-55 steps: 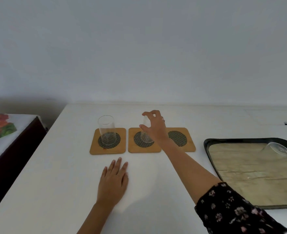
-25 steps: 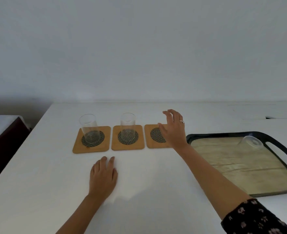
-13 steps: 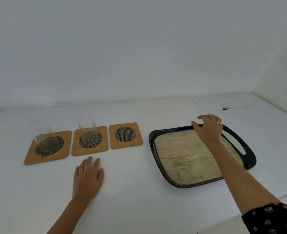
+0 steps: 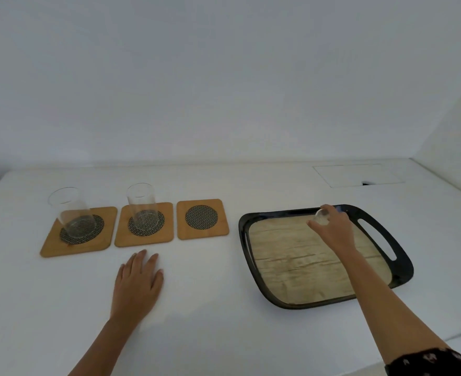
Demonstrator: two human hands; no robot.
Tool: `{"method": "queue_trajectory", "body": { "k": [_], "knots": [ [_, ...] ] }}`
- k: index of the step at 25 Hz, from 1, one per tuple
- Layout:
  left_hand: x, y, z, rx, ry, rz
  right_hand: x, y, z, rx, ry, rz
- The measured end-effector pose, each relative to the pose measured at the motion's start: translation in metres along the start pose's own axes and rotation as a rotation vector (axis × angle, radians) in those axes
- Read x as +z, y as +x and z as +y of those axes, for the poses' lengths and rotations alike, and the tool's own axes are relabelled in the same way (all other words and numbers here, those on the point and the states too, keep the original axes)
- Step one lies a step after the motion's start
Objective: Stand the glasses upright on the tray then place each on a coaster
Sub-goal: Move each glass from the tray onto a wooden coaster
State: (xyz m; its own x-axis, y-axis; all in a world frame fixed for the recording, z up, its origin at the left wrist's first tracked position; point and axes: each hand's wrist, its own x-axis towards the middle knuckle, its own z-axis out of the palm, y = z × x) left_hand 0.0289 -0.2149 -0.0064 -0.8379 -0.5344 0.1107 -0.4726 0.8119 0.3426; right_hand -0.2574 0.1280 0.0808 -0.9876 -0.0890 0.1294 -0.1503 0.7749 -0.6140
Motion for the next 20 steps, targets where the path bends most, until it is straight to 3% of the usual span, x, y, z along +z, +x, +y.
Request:
{"method": "queue_trajectory", "body": {
  "k": [6, 11, 15, 20],
  "knots": [
    [0.001, -0.001, -0.001, -0.022, -0.015, -0.014, 0.029, 0.015, -0.093, -0.181, 0.189, 0.052],
    [0.003, -0.001, -0.003, -0.041, -0.032, -0.023, 0.086, 0.009, -0.177, -0.358, 0.277, -0.18],
    [0.004, 0.0, -0.005, -0.045, -0.036, -0.026, 0.132, 0.0, -0.204, -0.425, 0.226, -0.38],
    [0.007, 0.002, -0.008, -0.049, -0.032, -0.003, 0.168, -0.002, -0.212, -0.476, 0.162, -0.42]
  ]
}}
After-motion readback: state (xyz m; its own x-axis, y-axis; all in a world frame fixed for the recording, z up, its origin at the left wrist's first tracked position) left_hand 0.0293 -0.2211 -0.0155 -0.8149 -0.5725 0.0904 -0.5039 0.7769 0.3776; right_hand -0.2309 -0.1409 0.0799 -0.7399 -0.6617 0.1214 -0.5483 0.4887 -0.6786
